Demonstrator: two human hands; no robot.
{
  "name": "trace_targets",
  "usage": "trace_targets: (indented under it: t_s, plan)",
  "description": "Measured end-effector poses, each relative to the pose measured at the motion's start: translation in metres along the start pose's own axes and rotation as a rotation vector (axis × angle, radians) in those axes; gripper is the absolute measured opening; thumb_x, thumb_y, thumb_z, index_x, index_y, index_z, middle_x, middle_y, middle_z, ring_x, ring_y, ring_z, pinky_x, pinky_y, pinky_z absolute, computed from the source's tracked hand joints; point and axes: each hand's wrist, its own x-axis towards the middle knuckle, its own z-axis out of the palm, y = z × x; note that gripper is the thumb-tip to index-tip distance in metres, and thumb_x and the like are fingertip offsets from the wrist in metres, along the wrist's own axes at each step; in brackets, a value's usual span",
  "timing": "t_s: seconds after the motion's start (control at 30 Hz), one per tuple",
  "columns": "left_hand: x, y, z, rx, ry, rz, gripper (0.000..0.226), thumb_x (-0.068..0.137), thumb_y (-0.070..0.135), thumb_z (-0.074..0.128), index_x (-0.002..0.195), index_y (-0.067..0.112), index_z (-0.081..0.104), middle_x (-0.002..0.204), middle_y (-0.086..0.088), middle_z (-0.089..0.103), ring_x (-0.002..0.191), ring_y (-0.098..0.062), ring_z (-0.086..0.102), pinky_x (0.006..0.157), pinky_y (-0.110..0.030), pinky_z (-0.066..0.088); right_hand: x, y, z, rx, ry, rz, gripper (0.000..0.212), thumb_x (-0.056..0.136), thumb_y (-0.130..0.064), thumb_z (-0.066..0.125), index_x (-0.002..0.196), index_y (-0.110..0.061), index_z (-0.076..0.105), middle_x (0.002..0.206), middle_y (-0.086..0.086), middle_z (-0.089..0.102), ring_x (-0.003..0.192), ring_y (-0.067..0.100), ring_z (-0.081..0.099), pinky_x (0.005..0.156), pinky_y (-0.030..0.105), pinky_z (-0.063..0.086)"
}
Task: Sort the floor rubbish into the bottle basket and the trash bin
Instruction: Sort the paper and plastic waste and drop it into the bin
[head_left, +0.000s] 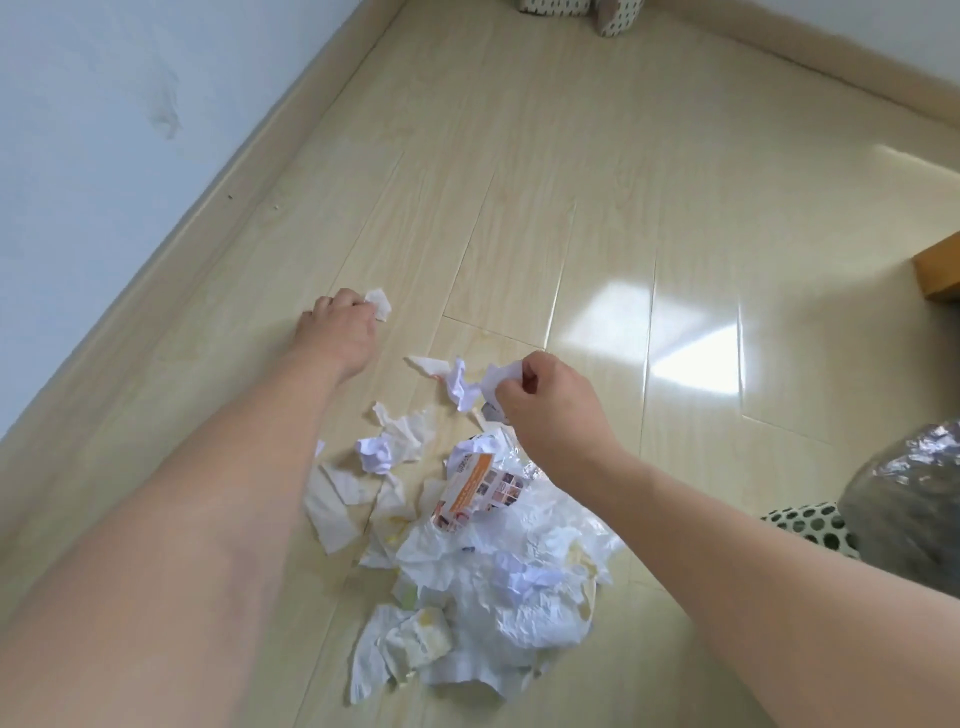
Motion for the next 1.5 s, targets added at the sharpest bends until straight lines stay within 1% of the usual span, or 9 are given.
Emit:
trace_targets:
  t_s: [0.37, 0.67, 0.73, 0.83, 1.13, 1.27, 1.33, 1.43, 1.5]
  plan:
    - [-0.179, 0.088, -0.054, -0.538, 0.101, 0.105, 0.029, 0.101, 0.017, 0.046, 0.115, 0.009, 0.07, 0.12, -0.001, 0.058, 0.102, -0.01, 0.053, 0.087, -0.021, 0.035, -0.12, 0.018, -0.079, 0.178, 0.103, -0.013, 0.009, 0.089, -0.015, 0.05, 0.083, -0.01, 0.054, 0.058, -0.014, 0.054, 0.048, 0.005, 0.042, 0.044, 0.019, 0.033]
    - [-0.374, 0.278, -0.152, -0.69, -0.236, 0.396, 0.022, 0.096, 0.014, 0.051, 0.091, 0.019, 0.072, 0.086, -0.006, 0.072, 0.076, -0.022, 0.064, 0.083, -0.042, 0.054, -0.32, 0.102, -0.218, -0.074, 0.334, 0.113, 0.018, 0.094, -0.027, 0.051, 0.084, -0.014, 0.058, 0.076, -0.004, 0.063, 0.073, 0.018, 0.059, 0.067, 0.037, 0.052]
    - [-0.418, 0.316, -0.16, -0.709, -0.309, 0.422, 0.024, 0.096, 0.011, 0.05, 0.086, 0.018, 0.071, 0.083, -0.008, 0.071, 0.072, -0.018, 0.062, 0.085, -0.042, 0.054, -0.36, 0.132, -0.246, -0.033, 0.405, 0.2, 0.019, 0.094, -0.028, 0.052, 0.08, -0.015, 0.057, 0.074, -0.002, 0.061, 0.068, 0.017, 0.058, 0.059, 0.035, 0.049]
    - [-0.472, 0.371, -0.155, -0.71, -0.374, 0.468, 0.024, 0.094, 0.01, 0.051, 0.087, 0.017, 0.073, 0.08, -0.007, 0.072, 0.071, -0.015, 0.064, 0.088, -0.041, 0.055, -0.412, 0.18, -0.284, 0.031, 0.487, 0.336, 0.018, 0.093, -0.024, 0.051, 0.076, -0.016, 0.052, 0.073, -0.002, 0.057, 0.065, 0.016, 0.055, 0.051, 0.028, 0.036]
    - [-0.569, 0.48, -0.028, -0.483, -0.662, 0.448, 0.023, 0.092, 0.02, 0.049, 0.092, 0.009, 0.069, 0.09, -0.003, 0.068, 0.077, -0.017, 0.064, 0.077, -0.037, 0.056, -0.472, 0.319, -0.301, 0.06, 0.494, 0.616, 0.013, 0.096, -0.024, 0.046, 0.092, -0.016, 0.055, 0.1, 0.009, 0.065, 0.097, 0.031, 0.061, 0.077, 0.034, 0.047]
    - [-0.577, 0.511, 0.017, -0.325, -0.779, 0.377, 0.013, 0.087, 0.012, 0.039, 0.078, 0.018, 0.047, 0.085, -0.008, 0.046, 0.074, -0.024, 0.048, 0.067, -0.034, 0.041, -0.466, 0.35, -0.3, 0.098, 0.356, 0.673, 0.016, 0.09, -0.011, 0.049, 0.101, -0.015, 0.061, 0.09, 0.008, 0.061, 0.09, 0.03, 0.06, 0.078, 0.033, 0.051]
    - [-0.571, 0.518, 0.026, -0.271, -0.768, 0.381, 0.023, 0.084, 0.006, 0.035, 0.073, 0.024, 0.045, 0.078, -0.005, 0.043, 0.077, -0.022, 0.044, 0.067, -0.034, 0.037, -0.465, 0.353, -0.303, 0.107, 0.348, 0.664, 0.029, 0.091, -0.009, 0.047, 0.116, -0.012, 0.06, 0.11, 0.011, 0.063, 0.104, 0.03, 0.059, 0.09, 0.035, 0.051]
    - [-0.567, 0.521, 0.012, -0.276, -0.729, 0.404, 0.038, 0.089, 0.003, 0.034, 0.105, 0.023, 0.061, 0.086, -0.002, 0.061, 0.081, -0.024, 0.058, 0.07, -0.034, 0.046, -0.469, 0.344, -0.306, 0.096, 0.372, 0.633, 0.039, 0.09, -0.01, 0.043, 0.126, -0.013, 0.055, 0.125, 0.01, 0.06, 0.112, 0.03, 0.057, 0.094, 0.038, 0.049]
    - [-0.563, 0.518, -0.007, -0.254, -0.694, 0.434, 0.035, 0.089, 0.004, 0.036, 0.106, 0.018, 0.064, 0.098, -0.007, 0.067, 0.085, -0.022, 0.064, 0.076, -0.032, 0.052, -0.471, 0.332, -0.307, 0.056, 0.392, 0.59, 0.04, 0.09, -0.011, 0.042, 0.128, -0.014, 0.053, 0.128, 0.008, 0.058, 0.114, 0.029, 0.055, 0.096, 0.041, 0.049]
